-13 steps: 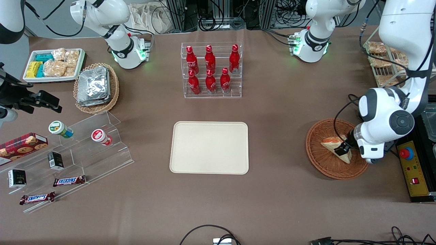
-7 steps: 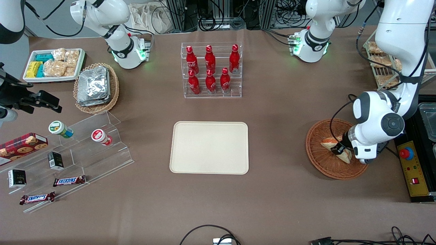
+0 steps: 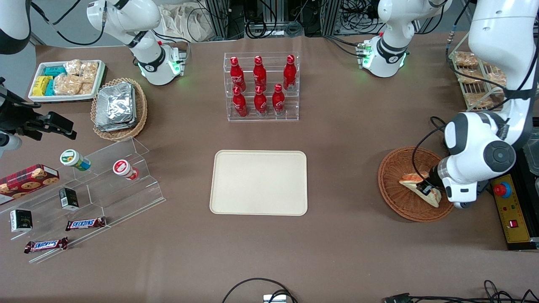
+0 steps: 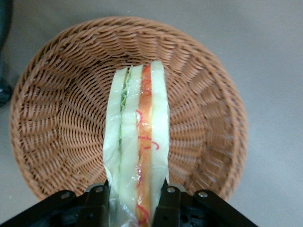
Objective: Place sandwich from basket to tray
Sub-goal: 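Lower the left gripper and close it on the wrapped sandwich, then lift the sandwich and carry it with the left gripper over the tray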
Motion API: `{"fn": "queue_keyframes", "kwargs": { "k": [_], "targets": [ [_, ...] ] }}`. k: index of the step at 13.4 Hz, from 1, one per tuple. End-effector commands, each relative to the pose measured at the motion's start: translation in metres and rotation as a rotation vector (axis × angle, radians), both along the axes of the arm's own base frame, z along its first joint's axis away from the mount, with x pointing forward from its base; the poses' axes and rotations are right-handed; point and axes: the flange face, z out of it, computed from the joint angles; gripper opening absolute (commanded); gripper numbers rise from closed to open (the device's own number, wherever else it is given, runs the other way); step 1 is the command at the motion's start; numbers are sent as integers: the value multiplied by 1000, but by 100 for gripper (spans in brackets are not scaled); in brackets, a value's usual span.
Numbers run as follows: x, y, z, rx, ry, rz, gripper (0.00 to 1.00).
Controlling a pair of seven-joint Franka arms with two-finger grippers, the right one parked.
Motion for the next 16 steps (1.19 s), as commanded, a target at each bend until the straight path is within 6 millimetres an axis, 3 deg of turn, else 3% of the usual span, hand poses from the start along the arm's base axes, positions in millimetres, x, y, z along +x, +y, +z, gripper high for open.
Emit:
{"fn": "queue_keyframes", "kwargs": {
  "k": [1,4,7,9,11,14,16],
  "targets": [
    [16,-55,58,28,4,-66,0],
    [23,-145,96,18,-22,-233,0],
    [17,-235,98,12,-56,-474,1],
    [2,-298,77,4,-37,-573,1],
    [-17,-359,40,-1,-15,-709,1],
    [-28,-412,1,-18,4,-783,2],
    [-42,-431,-24,-16,38,-817,9]
  ]
}}
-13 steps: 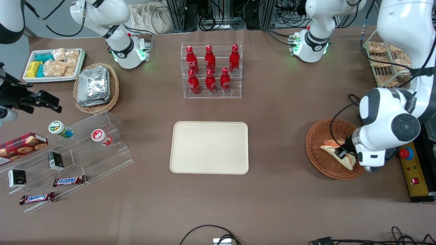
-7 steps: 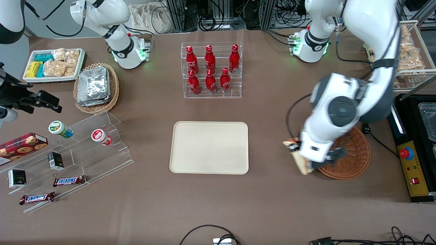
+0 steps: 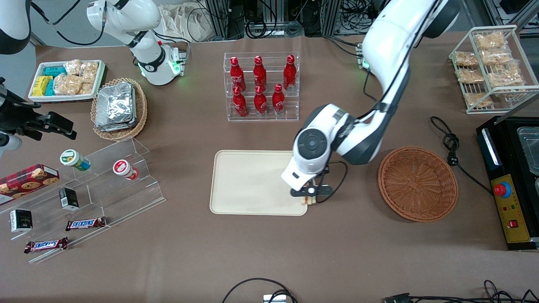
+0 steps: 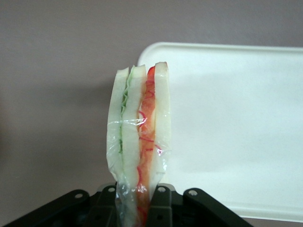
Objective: Place sandwich from basket to tray
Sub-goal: 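Lift the sandwich and carry it with the left gripper over the tray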
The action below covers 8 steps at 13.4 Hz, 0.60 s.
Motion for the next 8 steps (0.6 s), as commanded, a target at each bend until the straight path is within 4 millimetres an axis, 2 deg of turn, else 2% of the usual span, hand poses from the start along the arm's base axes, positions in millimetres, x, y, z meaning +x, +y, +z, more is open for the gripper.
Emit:
{"fn": "queue_keyframes", "kwargs": {
  "k": [1,2,3,4,5,7,8],
  "targets": [
    [-4,-21,-24,22,13,-54,15],
    [-8,-30,-41,15,11,-60,23],
    [-9,-38,-53,-7,-12,-65,36],
    [-8,-40,-67,-19,-21,-65,70],
    [-8,-40,-70,-20,-20,-66,100],
    [-4,-36,-54,-19,-32,-61,100],
    [0,-33,-33,-26,-49,-50,100]
  ]
}}
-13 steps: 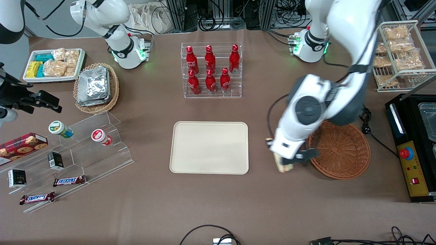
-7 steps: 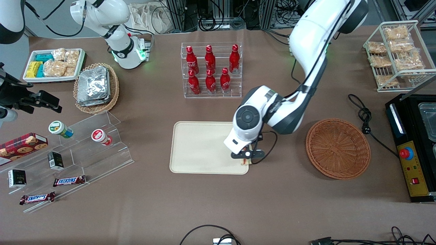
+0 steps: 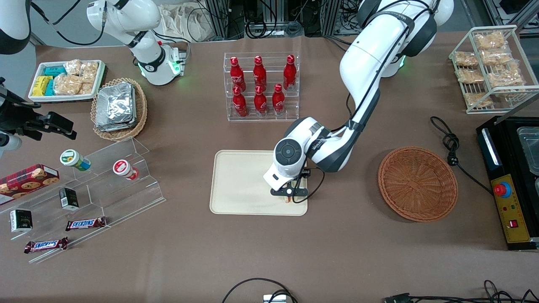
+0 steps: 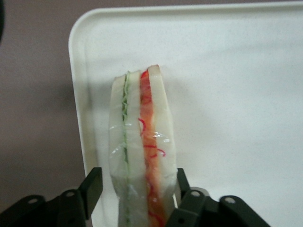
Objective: Place sandwich from basket to tray
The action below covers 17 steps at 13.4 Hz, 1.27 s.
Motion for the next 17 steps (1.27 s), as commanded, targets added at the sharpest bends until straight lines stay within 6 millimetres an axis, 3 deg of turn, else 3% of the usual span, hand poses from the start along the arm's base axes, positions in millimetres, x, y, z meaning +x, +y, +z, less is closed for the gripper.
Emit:
{"fn": "queue_keyframes", "kwargs": {
  "k": [1,3,6,8,11,12,15,17],
  "targets": [
    [13,5,58,-5,-60,5,100],
    [17,26,112,12,-78,30,100],
    [15,99,167,106,46,105,100],
    [-9,142,190,83,54,145,100],
    [-84,216,205,32,-103,132,100],
    [-91,244,214,36,-114,100,100],
    [-67,323,248,41,-43,9,100],
    [-35,354,271,27,-36,-44,100]
  ]
}}
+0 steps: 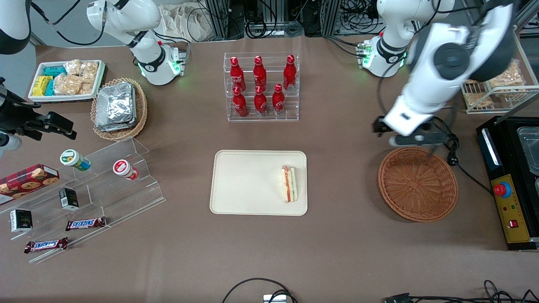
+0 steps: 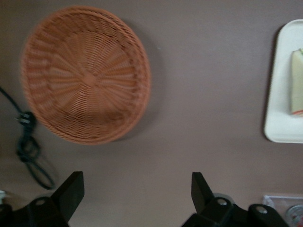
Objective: Place sandwich from basket to tray
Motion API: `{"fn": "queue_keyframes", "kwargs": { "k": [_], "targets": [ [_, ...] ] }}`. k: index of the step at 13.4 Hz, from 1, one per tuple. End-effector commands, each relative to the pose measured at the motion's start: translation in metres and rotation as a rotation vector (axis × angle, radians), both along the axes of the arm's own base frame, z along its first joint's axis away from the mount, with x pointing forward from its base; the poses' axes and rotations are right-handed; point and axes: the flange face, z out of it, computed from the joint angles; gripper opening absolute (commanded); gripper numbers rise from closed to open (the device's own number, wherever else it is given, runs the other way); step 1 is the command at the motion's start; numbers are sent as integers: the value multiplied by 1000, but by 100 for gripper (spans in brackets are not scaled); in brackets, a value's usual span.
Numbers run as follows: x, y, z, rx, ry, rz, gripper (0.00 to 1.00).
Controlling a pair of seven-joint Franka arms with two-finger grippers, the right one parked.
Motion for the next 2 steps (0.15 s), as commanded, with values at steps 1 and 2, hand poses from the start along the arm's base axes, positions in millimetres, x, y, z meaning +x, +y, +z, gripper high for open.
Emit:
{"fn": "queue_keyframes", "kwargs": {
  "k": [1,2],
  "targets": [
    [40,22,32,-14,66,-91,100],
    [56,22,43,-21,104,-119,100]
  ]
}}
